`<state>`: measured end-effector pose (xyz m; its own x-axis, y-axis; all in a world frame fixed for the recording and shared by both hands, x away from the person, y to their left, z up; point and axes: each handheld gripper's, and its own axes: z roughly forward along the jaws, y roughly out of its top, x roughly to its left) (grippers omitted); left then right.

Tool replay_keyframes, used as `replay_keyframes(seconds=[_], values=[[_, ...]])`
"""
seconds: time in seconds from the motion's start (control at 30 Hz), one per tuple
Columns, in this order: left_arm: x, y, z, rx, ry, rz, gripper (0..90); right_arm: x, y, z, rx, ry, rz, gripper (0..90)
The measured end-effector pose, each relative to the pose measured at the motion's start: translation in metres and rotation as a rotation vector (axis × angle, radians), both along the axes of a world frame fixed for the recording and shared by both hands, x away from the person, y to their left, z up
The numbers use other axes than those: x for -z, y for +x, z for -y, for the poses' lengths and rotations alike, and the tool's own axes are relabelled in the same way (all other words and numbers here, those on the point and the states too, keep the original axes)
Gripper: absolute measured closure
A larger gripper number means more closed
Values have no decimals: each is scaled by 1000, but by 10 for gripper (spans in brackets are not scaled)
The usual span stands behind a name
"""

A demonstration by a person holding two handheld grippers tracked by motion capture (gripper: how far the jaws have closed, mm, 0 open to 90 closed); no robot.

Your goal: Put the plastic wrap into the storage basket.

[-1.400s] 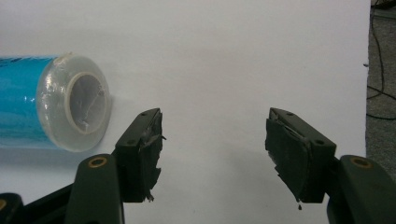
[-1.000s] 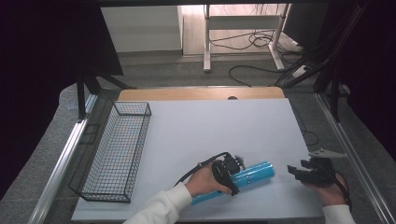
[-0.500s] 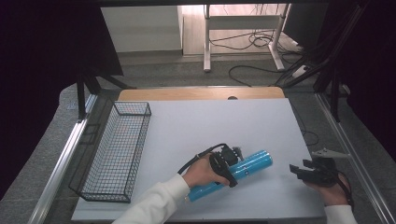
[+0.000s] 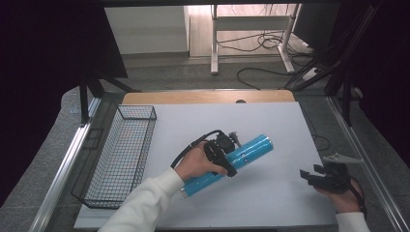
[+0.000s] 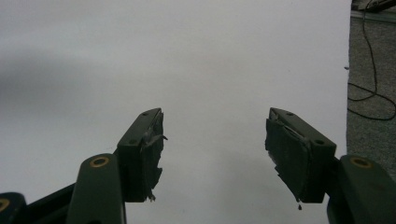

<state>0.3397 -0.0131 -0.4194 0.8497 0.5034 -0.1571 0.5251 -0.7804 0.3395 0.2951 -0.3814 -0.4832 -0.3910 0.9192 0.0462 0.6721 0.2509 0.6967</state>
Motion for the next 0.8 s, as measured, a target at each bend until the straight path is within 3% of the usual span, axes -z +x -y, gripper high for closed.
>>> replay_keyframes(seconds=[0.07, 0.4, 0.8], values=[[-3, -1, -6, -15, 8, 17, 313, 0, 0, -1, 0, 0, 0, 368], [-12, 8, -41, -86, 0, 6, 313, -4, -2, -6, -13, 4, 12, 367], [-21, 15, -79, -188, 13, 51, 314, -8, -3, -16, -54, 15, 34, 341]])
